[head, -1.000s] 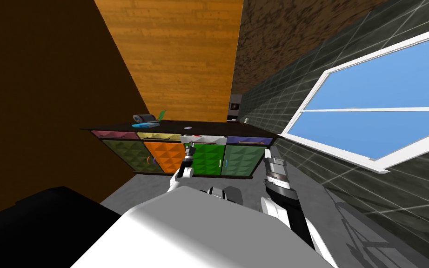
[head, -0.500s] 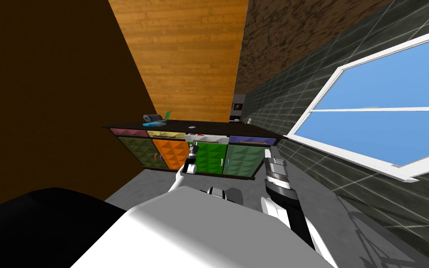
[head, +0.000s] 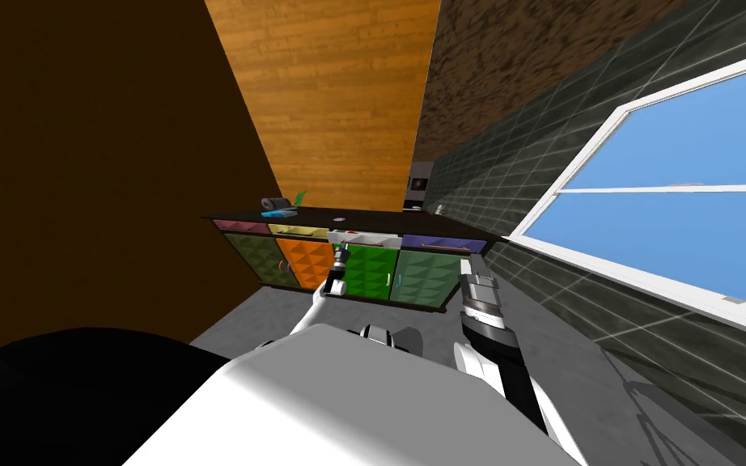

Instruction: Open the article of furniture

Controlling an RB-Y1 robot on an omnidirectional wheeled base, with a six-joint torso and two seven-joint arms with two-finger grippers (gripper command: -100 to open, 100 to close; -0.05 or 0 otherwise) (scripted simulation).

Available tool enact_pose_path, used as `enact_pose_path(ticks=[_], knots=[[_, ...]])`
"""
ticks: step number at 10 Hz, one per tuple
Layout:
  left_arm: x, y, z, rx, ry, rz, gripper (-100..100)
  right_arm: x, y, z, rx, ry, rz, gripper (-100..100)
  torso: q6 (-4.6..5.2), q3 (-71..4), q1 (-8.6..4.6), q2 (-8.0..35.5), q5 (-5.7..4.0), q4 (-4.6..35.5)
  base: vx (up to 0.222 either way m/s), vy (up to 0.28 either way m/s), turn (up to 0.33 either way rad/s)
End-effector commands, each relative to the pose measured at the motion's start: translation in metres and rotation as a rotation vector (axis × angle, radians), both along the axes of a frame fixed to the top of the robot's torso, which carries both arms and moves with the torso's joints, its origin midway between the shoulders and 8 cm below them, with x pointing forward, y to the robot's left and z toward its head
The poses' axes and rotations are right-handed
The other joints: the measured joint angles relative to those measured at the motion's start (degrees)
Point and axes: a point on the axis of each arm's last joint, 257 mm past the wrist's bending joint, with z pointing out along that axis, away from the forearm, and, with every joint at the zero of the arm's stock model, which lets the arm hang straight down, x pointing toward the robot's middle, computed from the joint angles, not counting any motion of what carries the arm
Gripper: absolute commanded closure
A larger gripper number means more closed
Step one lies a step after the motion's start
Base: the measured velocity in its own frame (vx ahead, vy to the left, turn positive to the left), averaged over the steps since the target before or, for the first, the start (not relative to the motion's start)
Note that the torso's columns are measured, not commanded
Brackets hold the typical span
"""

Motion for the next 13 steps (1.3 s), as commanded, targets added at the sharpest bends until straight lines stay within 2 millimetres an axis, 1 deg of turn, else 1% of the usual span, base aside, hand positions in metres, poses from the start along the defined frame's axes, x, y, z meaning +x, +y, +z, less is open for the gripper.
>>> enact_pose_path(ticks=[1, 2, 3, 4, 5, 6, 7, 8, 9, 10, 11, 12, 13], knots=[[0.010, -0.003, -0.016, -0.003, 0.033, -0.004, 100, 0.000, 0.000, 0.000, 0.000, 0.000, 0.000, 0, 0.12, 0.0, -0.12, 0.0, 0.00, 0.0, -0.010, -0.012, 0.007], [0.021, -0.015, -0.001, 0.004, 0.002, -0.034, 100, 0.000, 0.000, 0.000, 0.000, 0.000, 0.000, 0, 0.23, -0.1, -0.14, -0.2, 0.08, -0.3, -0.063, 0.044, 0.184], [0.028, -0.018, 0.000, 0.003, 0.006, -0.039, 100, 0.000, 0.000, 0.000, 0.000, 0.000, 0.000, 0, -0.06, -0.1, 0.19, -0.2, 0.05, -0.1, -0.049, 0.026, 0.134], [0.032, -0.019, -0.010, 0.002, 0.028, -0.040, 100, 0.000, 0.000, 0.000, 0.000, 0.000, 0.000, 0, -0.15, 0.0, 0.27, -0.1, 0.06, 0.0, -0.016, -0.022, 0.009], [0.041, -0.029, 0.001, 0.010, 0.008, -0.066, 100, 0.000, 0.000, 0.000, 0.000, 0.000, 0.000, 0, -0.06, -0.1, 0.12, -0.1, 0.08, -0.1, -0.079, -0.002, 0.152], [0.050, -0.034, 0.002, 0.011, 0.014, -0.073, 100, 0.000, 0.000, 0.000, 0.000, 0.000, 0.000, 0, -0.14, 0.0, 0.19, 0.0, 0.06, 0.0, -0.098, -0.015, 0.152], [0.054, -0.034, -0.005, 0.010, 0.033, -0.073, 100, 0.000, 0.000, 0.000, 0.000, 0.000, 0.000, 0, -0.20, 0.1, 0.22, 0.1, 0.06, 0.0, -0.066, -0.033, 0.048], [0.063, -0.045, 0.005, 0.020, 0.017, -0.098, 100, 0.000, 0.000, 0.000, 0.000, 0.000, 0.000, 0, -0.08, 0.0, 0.13, 0.0, 0.06, 0.0, -0.105, -0.027, 0.342], [0.072, -0.048, 0.001, 0.021, 0.033, -0.103, 100, 0.000, 0.000, 0.000, 0.000, 0.000, 0.000, 0, 0.05, 0.1, -0.07, 0.2, -0.08, 0.2, -0.115, -0.049, 0.038], [0.079, -0.056, 0.005, 0.031, 0.029, -0.124, 100, 0.000, 0.000, 0.000, 0.000, 0.000, 0.000, 0, 0.08, 0.1, -0.25, 0.2, -0.13, 0.1, -0.127, -0.008, 0.237], [0.084, -0.060, 0.010, 0.033, 0.026, -0.129, 100, 0.000, 0.000, 0.000, 0.000, 0.000, 0.000, 0, 0.03, 0.1, -0.10, 0.2, -0.08, 0.1, -0.108, -0.026, 0.155], [0.090, -0.064, 0.014, 0.034, 0.026, -0.134, 100, 0.000, 0.000, 0.000, 0.000, 0.000, 0.000, 0, 0.10, 0.0, -0.15, 0.0, -0.07, 0.0, -0.057, -0.030, 0.002], [0.093, -0.065, 0.013, 0.035, 0.033, -0.136, 100, 0.000, 0.000, 0.000, 0.000, 0.000, 0.000, 0, 0.12, -0.1, -0.17, -0.2, -0.08, 0.0, -0.022, -0.017, -0.017]])
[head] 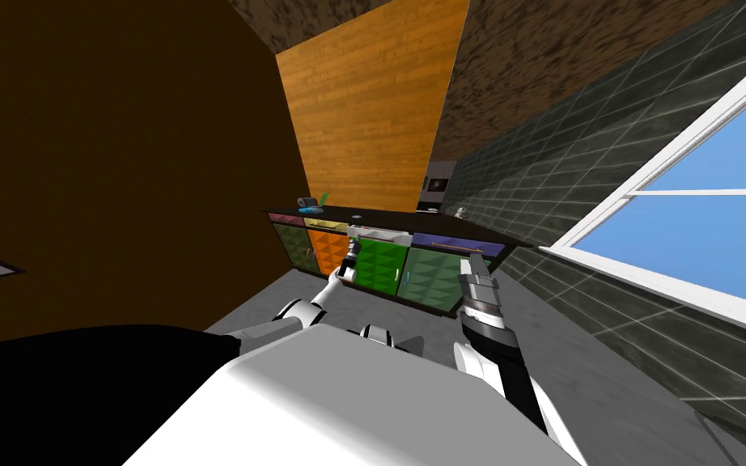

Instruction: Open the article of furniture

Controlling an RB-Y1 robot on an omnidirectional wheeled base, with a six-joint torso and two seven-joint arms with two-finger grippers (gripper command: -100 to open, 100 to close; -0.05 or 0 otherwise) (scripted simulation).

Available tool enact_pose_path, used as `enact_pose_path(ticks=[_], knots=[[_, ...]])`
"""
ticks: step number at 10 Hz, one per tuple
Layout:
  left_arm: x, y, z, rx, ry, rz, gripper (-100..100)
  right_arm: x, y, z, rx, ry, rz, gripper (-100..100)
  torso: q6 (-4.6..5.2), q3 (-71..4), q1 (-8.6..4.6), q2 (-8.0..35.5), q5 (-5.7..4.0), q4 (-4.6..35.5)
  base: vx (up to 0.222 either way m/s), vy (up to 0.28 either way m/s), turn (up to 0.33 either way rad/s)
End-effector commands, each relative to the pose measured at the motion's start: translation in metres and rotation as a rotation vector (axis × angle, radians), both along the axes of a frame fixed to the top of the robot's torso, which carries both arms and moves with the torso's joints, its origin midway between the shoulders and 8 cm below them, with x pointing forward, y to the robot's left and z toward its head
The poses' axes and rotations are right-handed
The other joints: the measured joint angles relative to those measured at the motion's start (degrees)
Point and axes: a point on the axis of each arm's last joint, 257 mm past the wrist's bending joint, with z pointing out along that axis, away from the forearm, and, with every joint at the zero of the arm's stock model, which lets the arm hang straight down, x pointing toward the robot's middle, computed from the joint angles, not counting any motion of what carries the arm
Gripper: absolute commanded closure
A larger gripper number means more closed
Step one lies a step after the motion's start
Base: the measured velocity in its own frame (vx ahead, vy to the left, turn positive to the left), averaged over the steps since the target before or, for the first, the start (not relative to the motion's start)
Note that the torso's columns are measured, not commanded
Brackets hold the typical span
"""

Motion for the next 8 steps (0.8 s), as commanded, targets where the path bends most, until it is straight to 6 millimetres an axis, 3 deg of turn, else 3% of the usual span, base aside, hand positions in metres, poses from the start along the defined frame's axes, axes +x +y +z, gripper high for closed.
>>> enact_pose_path(ticks=[1, 2, 4, 6, 7, 8], knots=[[0.006, -0.002, 0.001, 0.001, 0.005, -0.004, 100, 0.000, 0.000, 0.000, 0.000, 0.000, 0.000, 0, -0.03, -0.1, 0.06, -0.1, 0.02, 0.0, 0.000, 0.000, 0.000], [0.000, -0.006, -0.015, 0.000, 0.021, -0.003, -100, 0.000, 0.000, 0.000, 0.000, 0.000, 0.000, 0, -0.05, 0.0, 0.12, 0.0, 0.04, 0.0, 0.051, -0.058, -0.149], [-0.001, -0.006, -0.014, 0.001, 0.022, -0.002, -100, 0.000, 0.000, 0.000, 0.000, 0.000, 0.000, 0, -0.02, 0.0, -0.20, 0.0, -0.06, 0.0, 0.046, -0.074, -0.072], [0.012, -0.008, 0.004, 0.002, 0.022, -0.005, -100, 0.000, 0.000, 0.000, 0.000, 0.000, 0.000, 0, -0.04, 0.2, 0.26, 0.3, 0.07, 0.1, 0.029, -0.004, 0.000], [0.010, -0.008, 0.001, 0.001, 0.020, -0.005, -100, 0.000, 0.000, 0.000, 0.000, 0.000, 0.000, 0, -0.05, 0.1, 0.20, 0.2, 0.06, 0.1, 0.019, -0.001, 0.004], [0.002, -0.007, -0.011, 0.001, 0.022, -0.003, 100, 0.000, 0.000, 0.000, 0.000, 0.000, 0.000, 0, -0.04, 0.1, 0.11, 0.2, 0.04, 0.0, -0.015, 0.000, 0.000]])
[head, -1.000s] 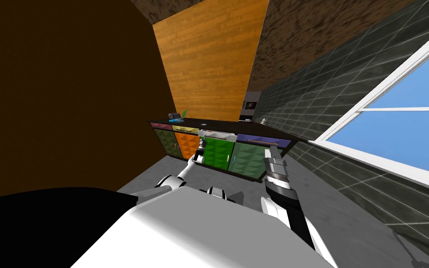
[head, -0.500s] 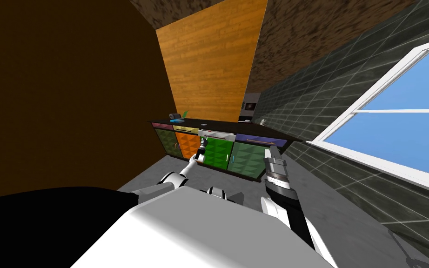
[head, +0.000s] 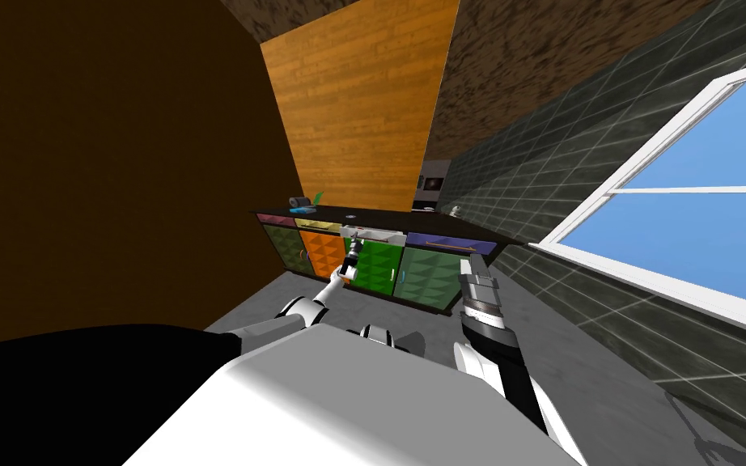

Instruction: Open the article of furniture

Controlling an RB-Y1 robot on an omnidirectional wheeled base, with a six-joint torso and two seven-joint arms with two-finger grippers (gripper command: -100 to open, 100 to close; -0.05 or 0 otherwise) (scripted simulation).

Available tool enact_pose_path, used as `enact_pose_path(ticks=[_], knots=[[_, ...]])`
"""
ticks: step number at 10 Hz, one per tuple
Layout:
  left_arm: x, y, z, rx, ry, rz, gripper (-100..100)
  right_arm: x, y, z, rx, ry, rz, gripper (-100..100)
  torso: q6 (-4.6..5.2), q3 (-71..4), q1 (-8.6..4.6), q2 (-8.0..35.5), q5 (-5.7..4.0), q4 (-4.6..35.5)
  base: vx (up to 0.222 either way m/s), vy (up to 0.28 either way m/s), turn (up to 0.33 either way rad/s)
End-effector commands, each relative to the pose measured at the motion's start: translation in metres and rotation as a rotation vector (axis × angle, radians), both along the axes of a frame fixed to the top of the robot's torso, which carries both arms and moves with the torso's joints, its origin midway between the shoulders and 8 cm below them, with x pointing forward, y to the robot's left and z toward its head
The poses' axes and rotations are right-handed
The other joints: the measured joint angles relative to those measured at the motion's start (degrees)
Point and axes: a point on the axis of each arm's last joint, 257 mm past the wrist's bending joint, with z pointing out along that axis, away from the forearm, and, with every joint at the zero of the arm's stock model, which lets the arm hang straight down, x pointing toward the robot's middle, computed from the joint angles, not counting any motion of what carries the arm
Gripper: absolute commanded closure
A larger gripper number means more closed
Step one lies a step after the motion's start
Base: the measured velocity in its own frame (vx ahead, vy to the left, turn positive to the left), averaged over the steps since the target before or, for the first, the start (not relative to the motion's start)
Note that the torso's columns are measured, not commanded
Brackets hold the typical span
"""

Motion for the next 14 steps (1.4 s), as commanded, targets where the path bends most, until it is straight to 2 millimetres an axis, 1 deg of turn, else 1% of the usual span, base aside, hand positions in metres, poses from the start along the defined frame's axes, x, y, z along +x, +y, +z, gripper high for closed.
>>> enact_pose_path(ticks=[1, 6, 7, 11, 12, 14], knots=[[-0.005, 0.001, -0.008, 0.000, 0.003, 0.001, 100, 0.000, 0.000, 0.000, 0.000, 0.000, 0.000, 0, 0.00, 0.0, -0.05, 0.1, -0.02, 0.0, -0.011, 0.001, -0.004], [0.002, -0.005, 0.006, 0.002, -0.003, -0.014, 100, 0.000, 0.000, 0.000, 0.000, 0.000, 0.000, 0, -0.11, 0.2, -0.03, 0.3, -0.07, 0.3, -0.145, 0.000, 0.024], [0.009, -0.005, 0.008, 0.003, 0.012, -0.015, -100, 0.000, 0.000, 0.000, 0.000, 0.000, 0.000, 0, -0.09, 0.2, -0.09, 0.4, -0.10, 0.3, -0.097, -0.010, 0.023], [0.024, -0.007, 0.030, 0.003, 0.012, -0.020, -100, 0.000, 0.000, 0.000, 0.000, 0.000, 0.000, 0, 0.01, -0.2, -0.06, -0.2, -0.03, 0.0, -0.020, -0.002, 0.010], [0.030, -0.008, 0.041, 0.002, 0.012, -0.022, -100, 0.000, 0.000, 0.000, 0.000, 0.000, 0.000, 0, 0.01, -0.1, -0.06, -0.1, -0.03, 0.0, -0.035, -0.003, 0.026], [0.037, -0.008, 0.053, 0.002, 0.011, -0.025, -100, 0.000, 0.000, 0.000, 0.000, 0.000, 0.000, 0, -0.01, 0.1, -0.09, 0.1, -0.06, 0.1, -0.048, -0.006, 0.004]])
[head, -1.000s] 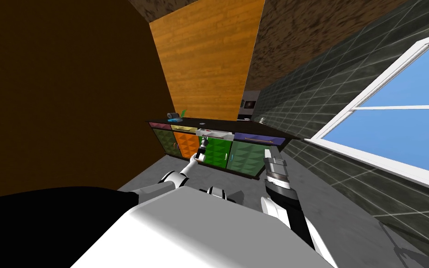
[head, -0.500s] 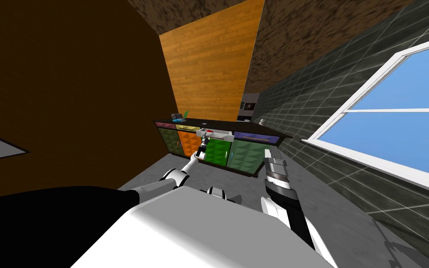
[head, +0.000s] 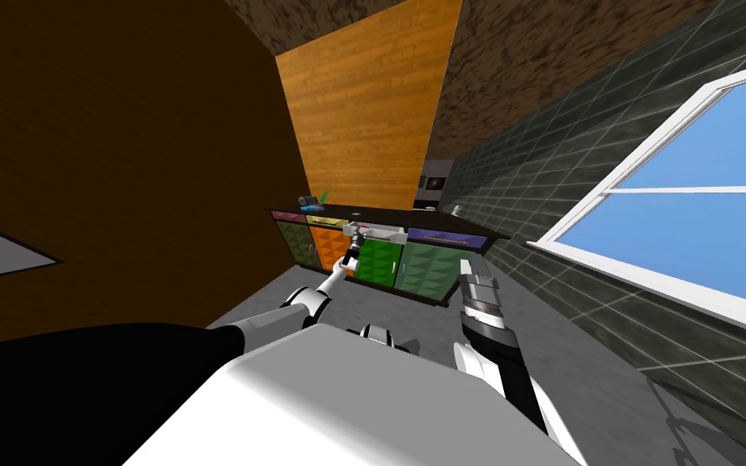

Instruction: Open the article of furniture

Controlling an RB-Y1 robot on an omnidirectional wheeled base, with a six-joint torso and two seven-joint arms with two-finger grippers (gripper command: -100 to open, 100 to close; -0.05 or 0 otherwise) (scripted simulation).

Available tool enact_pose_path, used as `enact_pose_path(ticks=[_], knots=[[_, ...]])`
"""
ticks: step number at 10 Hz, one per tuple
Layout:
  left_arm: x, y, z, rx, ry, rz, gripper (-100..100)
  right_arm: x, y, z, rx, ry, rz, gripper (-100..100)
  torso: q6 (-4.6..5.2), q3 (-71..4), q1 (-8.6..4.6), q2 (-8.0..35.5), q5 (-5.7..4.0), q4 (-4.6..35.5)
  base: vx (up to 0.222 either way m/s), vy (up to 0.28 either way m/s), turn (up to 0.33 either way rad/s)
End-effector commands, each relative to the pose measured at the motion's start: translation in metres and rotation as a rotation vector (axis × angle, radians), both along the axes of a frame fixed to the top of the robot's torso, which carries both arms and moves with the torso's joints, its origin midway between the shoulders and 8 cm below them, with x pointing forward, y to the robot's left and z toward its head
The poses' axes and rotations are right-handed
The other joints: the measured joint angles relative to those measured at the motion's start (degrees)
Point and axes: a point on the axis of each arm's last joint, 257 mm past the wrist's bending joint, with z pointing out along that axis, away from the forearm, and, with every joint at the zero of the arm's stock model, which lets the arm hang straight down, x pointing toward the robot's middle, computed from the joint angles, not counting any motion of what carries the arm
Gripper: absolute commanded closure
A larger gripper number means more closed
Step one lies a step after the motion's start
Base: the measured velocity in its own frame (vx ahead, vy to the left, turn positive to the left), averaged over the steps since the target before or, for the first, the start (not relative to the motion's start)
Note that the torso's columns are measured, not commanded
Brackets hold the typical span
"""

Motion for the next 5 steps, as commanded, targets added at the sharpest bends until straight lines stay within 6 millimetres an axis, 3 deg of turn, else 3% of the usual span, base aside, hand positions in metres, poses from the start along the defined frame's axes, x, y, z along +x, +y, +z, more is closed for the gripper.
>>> enact_pose_path(ticks=[1, 2, 5], knots=[[0.0037, 0.0008, 0.0031, 0.000, 0.005, -0.002, -100, 0.0000, 0.0000, 0.0000, 0.000, 0.000, 0.000, 0, -0.03, 0.1, 0.01, 0.1, -0.03, 0.1, -0.016, -0.002, -0.001], [0.0043, 0.0011, 0.0018, 0.000, 0.010, -0.001, 0, 0.0000, 0.0000, 0.0000, 0.000, 0.000, 0.000, 0, -0.02, 0.0, 0.01, 0.1, -0.01, 0.1, 0.000, 0.000, 0.000], [0.0044, 0.0014, -0.0025, 0.000, 0.019, -0.001, 0, 0.0000, 0.0000, 0.0000, 0.000, 0.000, 0.000, 0, 0.01, -0.1, 0.01, -0.1, 0.01, 0.0, 0.000, 0.000, 0.000]])
